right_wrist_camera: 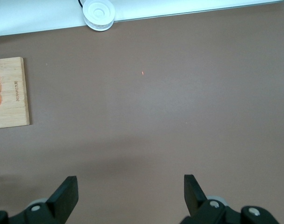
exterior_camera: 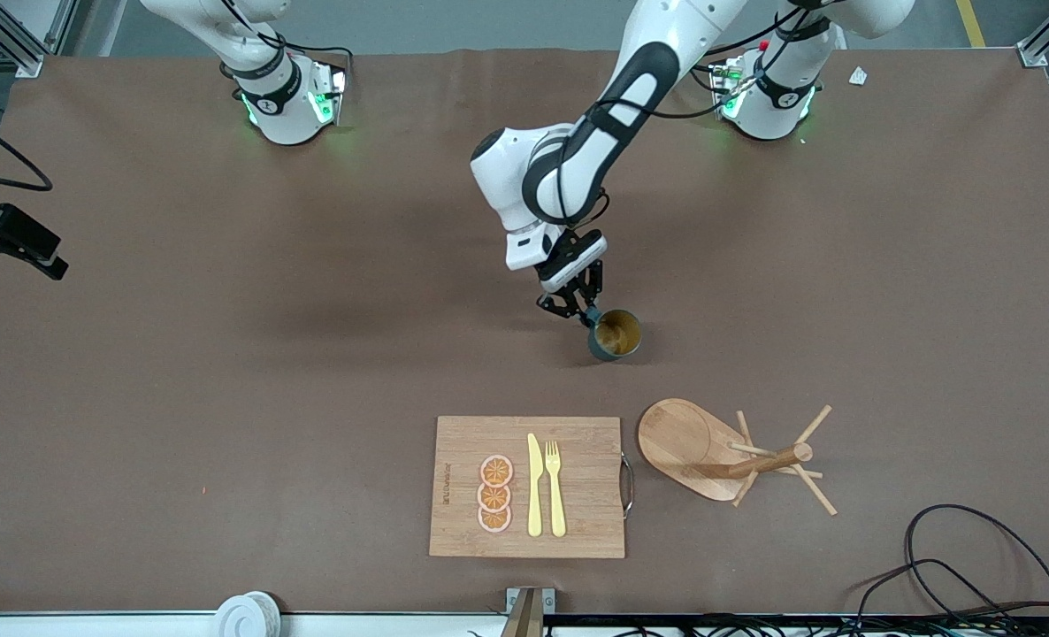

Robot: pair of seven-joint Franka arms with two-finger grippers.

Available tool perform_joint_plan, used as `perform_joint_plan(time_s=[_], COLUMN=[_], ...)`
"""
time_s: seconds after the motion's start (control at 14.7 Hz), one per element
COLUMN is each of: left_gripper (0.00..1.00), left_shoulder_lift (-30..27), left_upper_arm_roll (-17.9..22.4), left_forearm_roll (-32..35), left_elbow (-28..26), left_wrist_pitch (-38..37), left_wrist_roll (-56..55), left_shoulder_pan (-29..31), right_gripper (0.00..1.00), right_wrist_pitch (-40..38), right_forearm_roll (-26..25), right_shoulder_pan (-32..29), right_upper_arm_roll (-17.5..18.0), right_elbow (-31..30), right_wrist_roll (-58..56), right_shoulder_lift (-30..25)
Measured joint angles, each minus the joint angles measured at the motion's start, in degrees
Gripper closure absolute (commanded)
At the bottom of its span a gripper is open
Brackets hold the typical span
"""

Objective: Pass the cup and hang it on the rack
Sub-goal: 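Lift the mug with the left gripper and carry it to the wooden rack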

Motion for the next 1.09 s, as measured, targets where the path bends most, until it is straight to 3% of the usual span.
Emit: perform_joint_plan(time_s=[0.27, 0.61, 1.09], left_gripper=[0.99, 0.99, 1.0], left_shoulder_lift=[-2.87, -6.35, -10.32], left_upper_arm_roll=[0.05, 0.15, 0.1], left_forearm_roll=[-13.56, -35.7, -66.7], left_elbow=[8.31, 14.75, 16.29], left_wrist_pitch=[0.0, 0.0, -0.02], left_wrist_roll=[7.07, 17.46, 38.7], left_shoulder_pan=[5.18, 14.34, 29.46], right_gripper=[0.0, 0.0, 0.0], right_wrist_pitch=[0.0, 0.0, 0.0], right_forearm_roll=[0.0, 0.0, 0.0], right_shoulder_pan=[0.01, 0.02, 0.03], right_upper_arm_roll=[0.07, 0.16, 0.18], right_elbow=[0.04, 0.06, 0.1], right_wrist_roll=[0.0, 0.0, 0.0], right_shoulder_lift=[0.0, 0.01, 0.03])
